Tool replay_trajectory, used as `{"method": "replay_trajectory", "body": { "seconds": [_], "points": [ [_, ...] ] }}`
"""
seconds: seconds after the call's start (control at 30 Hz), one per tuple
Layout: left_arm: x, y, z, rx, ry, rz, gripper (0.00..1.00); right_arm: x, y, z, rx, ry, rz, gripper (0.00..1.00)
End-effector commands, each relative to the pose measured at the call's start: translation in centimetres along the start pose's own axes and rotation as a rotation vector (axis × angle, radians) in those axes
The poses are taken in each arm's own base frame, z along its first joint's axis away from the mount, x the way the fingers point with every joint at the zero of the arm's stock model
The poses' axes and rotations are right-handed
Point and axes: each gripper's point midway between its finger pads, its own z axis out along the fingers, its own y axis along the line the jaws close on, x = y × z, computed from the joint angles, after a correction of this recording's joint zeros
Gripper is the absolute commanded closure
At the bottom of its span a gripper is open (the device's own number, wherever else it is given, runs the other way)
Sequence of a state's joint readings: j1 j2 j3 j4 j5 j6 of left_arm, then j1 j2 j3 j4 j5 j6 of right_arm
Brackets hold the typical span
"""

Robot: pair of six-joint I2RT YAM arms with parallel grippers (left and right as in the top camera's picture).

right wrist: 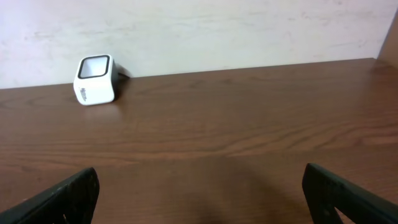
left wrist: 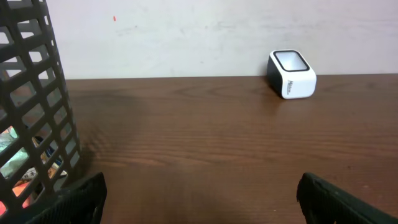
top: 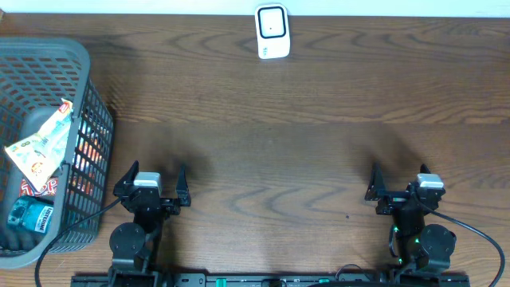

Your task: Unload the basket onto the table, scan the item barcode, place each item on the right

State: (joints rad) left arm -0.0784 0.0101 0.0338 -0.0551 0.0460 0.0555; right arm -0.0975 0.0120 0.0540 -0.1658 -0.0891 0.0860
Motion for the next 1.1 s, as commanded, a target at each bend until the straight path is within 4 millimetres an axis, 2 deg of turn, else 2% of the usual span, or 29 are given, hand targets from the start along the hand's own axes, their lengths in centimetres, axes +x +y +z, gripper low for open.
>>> {"method": "replay_trajectory", "body": {
  "seconds": [0.0, 0.07, 0.2, 0.27, 0.33, 0.4, 0.53, 0.73, 0.83, 0.93, 1.0, 1.07],
  "points": [
    [1.6, 0.5, 0.2, -0.027, 0.035, -0.001, 0.02, 0.2, 0.0, 0.0, 0.001, 0.000, -0.014, 0.01],
    [1.6, 0.5, 0.2, -0.027, 0.034, -0.001, 0.02, 0.2, 0.0, 0.0, 0.001, 0.000, -0.014, 0.01],
    [1.5, 1.8, 0.1, -0.104, 0.033, 0.001, 0.02, 0.2, 0.0, 0.0, 0.001, 0.000, -0.014, 0.01],
    [1.6, 1.8, 0.1, -0.104, 0.034, -0.002, 0.02, 0.2, 0.0, 0.0, 0.001, 0.000, -0.014, 0.01],
    [1.1, 0.7, 0.2, -0.041, 0.015, -0.045, 0.02, 0.2, 0.0, 0.0, 0.001, 0.000, -0.014, 0.01],
    [-0.5, -0.4, 0.1, 0.025, -0.040, -0.050, 0.02, 0.2, 0.0, 0.0, 0.001, 0.000, -0.014, 0.01],
    [-3.9, -0.5, -0.9, 0.039, -0.069, -0.184, 0.02, 0.2, 0.0, 0.0, 0.001, 0.000, -0.014, 0.01],
    [-11.1, -0.9, -3.0, 0.052, -0.049, -0.207, 0.02, 0.2, 0.0, 0.0, 0.001, 0.000, -0.014, 0.01],
    [-13.9, -0.2, -3.4, -0.002, 0.060, -0.208, 0.02, 0.2, 0.0, 0.0, 0.001, 0.000, -0.014, 0.01],
    [-15.9, 0.6, -3.7, -0.071, 0.232, -0.200, 0.02, 0.2, 0.0, 0.0, 0.001, 0.000, -0.014, 0.01],
    [-17.4, 0.0, -3.9, -0.045, 0.329, -0.203, 0.02, 0.2, 0.0, 0.0, 0.001, 0.000, -0.014, 0.01],
    [-19.0, -1.6, -3.8, 0.039, 0.408, -0.221, 0.02, 0.2, 0.0, 0.0, 0.001, 0.000, -0.014, 0.01]
  ]
}}
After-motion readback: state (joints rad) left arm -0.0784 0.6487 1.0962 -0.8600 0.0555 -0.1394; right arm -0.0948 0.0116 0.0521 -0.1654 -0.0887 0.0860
